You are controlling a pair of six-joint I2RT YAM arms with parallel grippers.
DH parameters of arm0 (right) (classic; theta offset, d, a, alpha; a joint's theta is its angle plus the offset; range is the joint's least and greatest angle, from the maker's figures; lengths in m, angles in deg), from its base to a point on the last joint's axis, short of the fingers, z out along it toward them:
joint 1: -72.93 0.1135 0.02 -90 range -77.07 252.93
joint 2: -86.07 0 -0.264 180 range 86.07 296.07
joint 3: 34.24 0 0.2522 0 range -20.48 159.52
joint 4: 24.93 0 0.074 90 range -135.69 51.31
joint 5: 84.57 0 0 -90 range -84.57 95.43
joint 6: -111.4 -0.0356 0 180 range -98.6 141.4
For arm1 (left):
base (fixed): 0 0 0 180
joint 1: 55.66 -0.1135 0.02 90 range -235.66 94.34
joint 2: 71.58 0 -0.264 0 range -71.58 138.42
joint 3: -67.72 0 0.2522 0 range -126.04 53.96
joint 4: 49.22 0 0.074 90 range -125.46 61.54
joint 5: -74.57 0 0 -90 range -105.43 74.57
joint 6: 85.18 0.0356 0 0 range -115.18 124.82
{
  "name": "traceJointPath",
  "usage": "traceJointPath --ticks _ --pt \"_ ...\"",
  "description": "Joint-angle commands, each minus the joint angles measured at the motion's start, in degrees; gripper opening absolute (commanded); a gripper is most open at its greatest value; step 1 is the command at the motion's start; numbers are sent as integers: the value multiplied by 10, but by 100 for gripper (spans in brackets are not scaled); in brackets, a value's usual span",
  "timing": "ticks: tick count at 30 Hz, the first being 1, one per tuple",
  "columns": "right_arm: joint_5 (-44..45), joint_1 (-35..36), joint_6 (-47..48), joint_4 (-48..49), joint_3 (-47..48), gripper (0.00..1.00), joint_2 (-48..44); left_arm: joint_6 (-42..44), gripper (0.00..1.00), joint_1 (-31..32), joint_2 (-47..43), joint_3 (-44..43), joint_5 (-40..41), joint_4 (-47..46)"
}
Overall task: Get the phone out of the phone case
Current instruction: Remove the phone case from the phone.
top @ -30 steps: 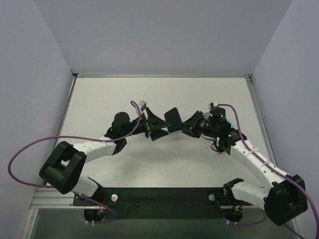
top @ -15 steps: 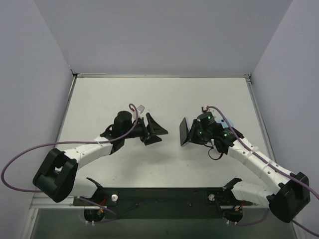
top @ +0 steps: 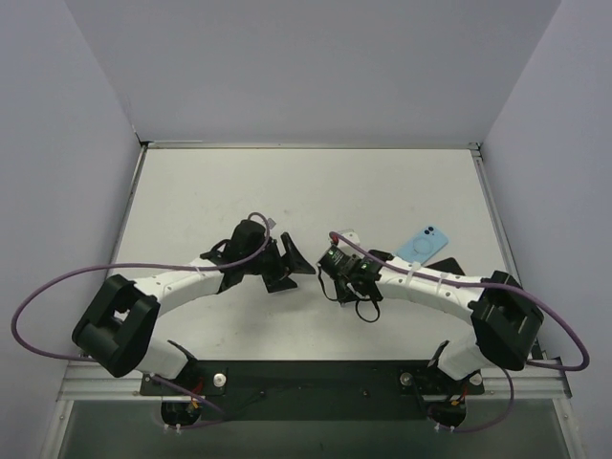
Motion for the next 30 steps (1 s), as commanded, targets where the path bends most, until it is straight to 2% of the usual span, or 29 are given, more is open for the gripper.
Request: traceJointPath --ticks 1,7,13,20,24,30 --pt "-8 16 17 56 1 0 24 17 86 14 27 8 3 -46" --pt "-34 19 11 105 -19 0 42 30 85 20 76 32 -28 -156" --pt "-82 19 21 160 -50 0 37 68 85 34 118 18 -58 -168" --pt "-82 19 14 163 -46 0 45 49 84 38 106 29 -41 -197" --pt "-89 19 15 165 -42 0 47 27 83 39 91 49 -33 -246" --pt "-106 18 12 178 -44 0 48 41 77 47 111 36 -48 -257"
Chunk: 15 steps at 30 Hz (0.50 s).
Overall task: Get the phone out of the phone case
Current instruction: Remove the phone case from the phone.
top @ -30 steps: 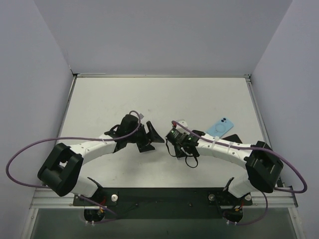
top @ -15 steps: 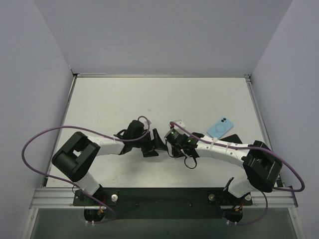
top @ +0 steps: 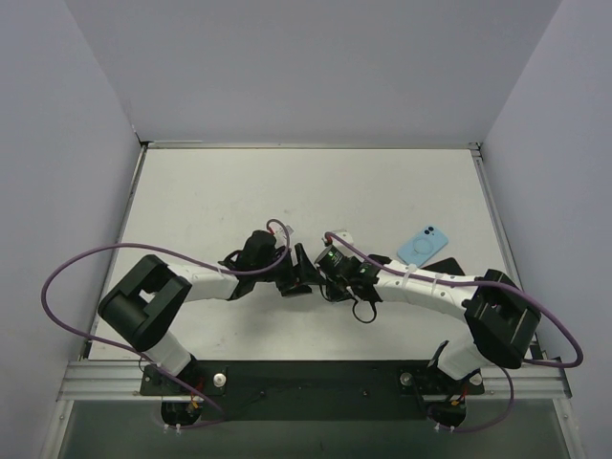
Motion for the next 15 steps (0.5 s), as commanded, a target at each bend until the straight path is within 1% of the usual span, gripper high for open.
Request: traceJointPath --ticks 1,7,10,11,15 --pt "-81 6 -10 61 -11 0 31 9 77 7 9 -10 -19 -50" --pt "-84 5 -11 59 -7 0 39 16 75 11 19 -16 -13 -47" --pt "-88 5 -9 59 -5 0 40 32 73 16 26 -31 8 -8" --pt "-92 6 -8 59 -5 0 40 43 72 17 27 -45 12 22" --pt "-98 7 -5 59 0 0 44 45 72 21 25 -57 26 33"
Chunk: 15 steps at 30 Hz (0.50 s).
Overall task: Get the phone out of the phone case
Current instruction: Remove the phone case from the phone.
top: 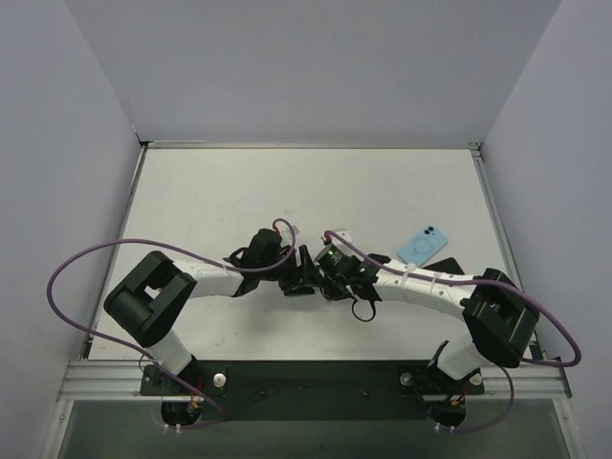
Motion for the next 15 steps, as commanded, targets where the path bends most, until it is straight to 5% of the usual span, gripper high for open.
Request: traceJointPath --ticks 1,5,10,15 --pt "-84 10 -5 41 0 0 38 21 71 10 3 -35 35 21" --pt "-84 10 -7 43 1 0 31 36 56 21 0 -74 95 123" --pt "-84 10 -10 50 -12 0 7 58 53 36 -9 -124 182 239" --pt "-106 10 -22 78 -25 0 -11 55 51 57 19 -141 218 248"
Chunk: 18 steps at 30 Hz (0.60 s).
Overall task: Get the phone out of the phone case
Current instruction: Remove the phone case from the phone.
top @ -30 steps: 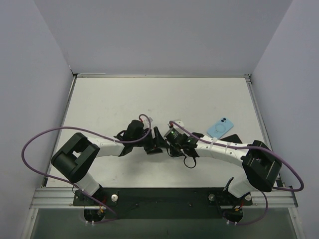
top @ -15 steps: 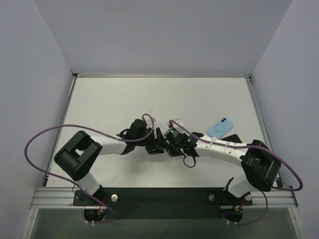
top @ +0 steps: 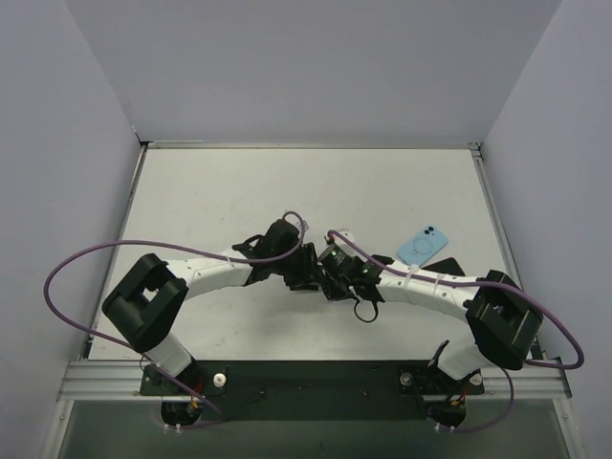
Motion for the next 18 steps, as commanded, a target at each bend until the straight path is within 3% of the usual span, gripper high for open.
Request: traceJointPath --ticks 1,9,18 --pt "-103 13 -17 71 -16 0 -5 15 51 21 37 -34 142 40" --pt "-113 12 -30 85 -27 0 -16 15 44 66 98 -84 197 57" --pt "-115 11 -31 91 -34 0 -33 50 42 85 130 -157 307 176"
